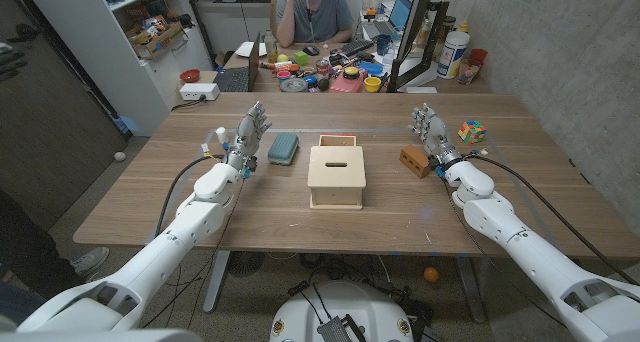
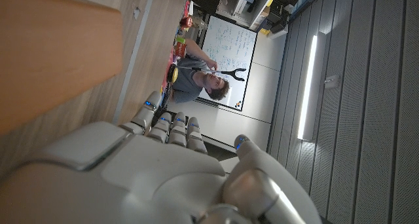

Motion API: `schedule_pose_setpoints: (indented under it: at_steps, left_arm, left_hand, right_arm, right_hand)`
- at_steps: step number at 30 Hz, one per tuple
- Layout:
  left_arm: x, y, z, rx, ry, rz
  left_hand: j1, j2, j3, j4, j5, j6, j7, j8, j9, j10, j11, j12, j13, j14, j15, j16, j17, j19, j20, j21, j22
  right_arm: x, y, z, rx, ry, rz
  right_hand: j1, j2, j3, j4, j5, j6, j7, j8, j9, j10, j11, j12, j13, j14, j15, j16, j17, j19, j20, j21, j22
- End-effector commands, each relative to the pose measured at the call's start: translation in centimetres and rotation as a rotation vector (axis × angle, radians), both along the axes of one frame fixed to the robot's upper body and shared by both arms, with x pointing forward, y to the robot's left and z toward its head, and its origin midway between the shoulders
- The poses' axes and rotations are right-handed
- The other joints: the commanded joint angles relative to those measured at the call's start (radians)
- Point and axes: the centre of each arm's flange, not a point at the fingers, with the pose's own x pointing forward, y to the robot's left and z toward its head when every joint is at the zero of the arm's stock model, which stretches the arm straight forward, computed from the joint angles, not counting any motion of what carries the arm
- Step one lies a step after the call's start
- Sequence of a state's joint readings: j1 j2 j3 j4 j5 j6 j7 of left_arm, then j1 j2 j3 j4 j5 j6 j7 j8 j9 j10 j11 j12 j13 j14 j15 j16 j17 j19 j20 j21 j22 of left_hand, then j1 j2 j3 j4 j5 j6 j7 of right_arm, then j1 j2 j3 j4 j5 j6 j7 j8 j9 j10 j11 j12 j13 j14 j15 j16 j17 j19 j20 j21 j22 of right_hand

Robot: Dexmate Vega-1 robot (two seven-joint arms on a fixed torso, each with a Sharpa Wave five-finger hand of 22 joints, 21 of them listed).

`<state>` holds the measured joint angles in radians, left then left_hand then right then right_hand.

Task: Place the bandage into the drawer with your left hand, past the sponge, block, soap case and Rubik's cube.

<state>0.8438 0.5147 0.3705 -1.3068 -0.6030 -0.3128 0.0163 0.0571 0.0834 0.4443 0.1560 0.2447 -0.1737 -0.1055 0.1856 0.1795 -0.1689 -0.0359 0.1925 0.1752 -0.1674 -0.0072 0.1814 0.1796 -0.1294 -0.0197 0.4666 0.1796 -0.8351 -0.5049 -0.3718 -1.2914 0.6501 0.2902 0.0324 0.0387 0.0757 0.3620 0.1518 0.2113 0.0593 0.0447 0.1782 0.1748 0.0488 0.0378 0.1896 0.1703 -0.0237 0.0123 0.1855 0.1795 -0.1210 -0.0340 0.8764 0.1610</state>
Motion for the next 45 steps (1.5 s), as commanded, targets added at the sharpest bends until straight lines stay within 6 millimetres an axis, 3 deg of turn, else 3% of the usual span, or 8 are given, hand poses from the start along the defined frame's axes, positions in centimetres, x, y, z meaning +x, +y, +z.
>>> schedule_pose_setpoints:
  at_steps: [1,6,9,13,14,15,17,45]
  left_arm:
    - [-0.2,0.2,0.2,0.023,-0.025,0.039]
    - [-0.5,0.7,0.6,0.067,-0.034,0.111]
    - [-0.9,1.1,1.1,0.099,-0.042,0.166]
    - [-1.5,1.7,1.9,0.144,-0.053,0.230]
    - [-1.6,1.9,2.1,0.156,-0.057,0.245]
    - [-1.7,2.1,2.3,0.165,-0.061,0.262]
    - [-2.0,2.4,2.7,0.185,-0.068,0.287]
    - [-3.3,7.5,10.2,0.606,-0.125,0.575]
  left_hand:
    - [0.006,0.046,0.003,0.002,0.005,-0.044,0.002,0.004,0.006,-0.080,-0.005,0.001,0.005,-0.055,-0.005,0.005,0.002,-0.003,-0.007,-0.002,0.005]
    - [0.013,0.028,-0.003,-0.007,0.005,-0.044,-0.009,0.004,0.005,-0.076,-0.011,0.003,0.005,-0.054,0.010,0.006,0.001,-0.010,0.020,-0.012,0.005]
    - [0.036,0.014,-0.003,-0.026,0.010,-0.026,-0.047,0.010,0.005,-0.042,-0.037,0.013,0.006,-0.019,0.020,0.014,0.000,-0.002,0.065,-0.019,0.004]
    - [0.062,0.003,0.000,-0.047,0.014,0.000,-0.079,0.016,0.004,0.001,-0.013,0.024,0.008,0.030,0.026,0.023,0.002,0.018,0.085,-0.021,0.004]
    - [0.076,0.002,0.004,-0.056,0.015,0.012,-0.090,0.018,0.005,0.002,-0.038,0.021,0.009,0.037,0.028,0.021,0.002,0.024,0.089,-0.023,0.004]
    - [0.088,0.001,0.008,-0.065,0.015,0.026,-0.099,0.022,0.005,0.010,-0.008,0.022,0.009,0.048,0.032,0.021,0.003,0.031,0.094,-0.024,0.004]
    - [0.108,0.001,0.014,-0.079,0.015,0.047,-0.111,0.026,0.006,0.037,-0.029,0.030,0.011,0.067,0.027,0.024,0.003,0.037,0.097,-0.026,0.005]
    - [0.239,-0.005,0.057,-0.183,-0.007,0.158,-0.116,0.062,0.022,0.094,-0.074,0.035,0.021,0.092,-0.016,0.012,0.005,0.073,0.159,-0.038,0.005]
  right_arm:
    - [0.1,0.1,0.1,0.001,-0.004,0.001]
    - [0.1,0.2,0.1,0.000,-0.003,0.000]
    - [0.2,0.2,0.1,-0.001,-0.002,-0.001]
    - [0.2,0.2,0.1,-0.001,-0.003,-0.001]
    - [0.2,0.2,0.1,-0.002,-0.003,-0.001]
    - [0.2,0.2,0.1,-0.002,-0.002,-0.001]
    - [0.2,0.3,0.2,-0.003,-0.003,0.000]
    - [0.3,0.4,0.5,-0.005,-0.002,-0.010]
  right_hand:
    - [0.000,0.075,0.006,0.002,0.007,0.007,-0.002,0.007,0.004,0.008,0.002,0.004,0.003,-0.008,0.002,0.007,0.002,-0.003,-0.021,0.009,0.005]
    - [0.000,0.074,0.005,0.002,0.007,0.007,-0.002,0.007,0.004,0.009,0.001,0.004,0.003,-0.008,0.003,0.007,0.002,-0.002,-0.021,0.006,0.006]
    - [0.000,0.074,0.005,0.003,0.007,0.008,-0.003,0.007,0.004,0.009,0.002,0.005,0.003,-0.007,0.004,0.007,0.002,-0.002,-0.021,0.005,0.006]
    - [0.000,0.074,0.004,0.003,0.007,0.008,-0.002,0.007,0.004,0.009,0.002,0.005,0.003,-0.006,0.003,0.007,0.001,-0.001,-0.020,0.004,0.006]
    - [-0.001,0.074,0.004,0.003,0.007,0.008,-0.003,0.007,0.004,0.009,0.002,0.005,0.004,-0.007,0.004,0.007,0.001,-0.001,-0.020,0.003,0.006]
    - [-0.001,0.073,0.004,0.004,0.007,0.009,-0.004,0.008,0.004,0.009,0.002,0.005,0.004,-0.007,0.003,0.006,0.001,-0.001,-0.021,0.003,0.006]
    - [0.000,0.073,0.004,0.003,0.008,0.008,-0.004,0.008,0.004,0.010,0.002,0.005,0.004,-0.007,0.003,0.006,0.001,0.000,-0.021,0.002,0.006]
    - [-0.002,0.069,0.002,0.006,0.009,0.011,-0.003,0.008,0.005,0.011,0.000,0.005,0.004,-0.004,0.006,0.004,0.000,0.006,-0.019,-0.012,0.009]
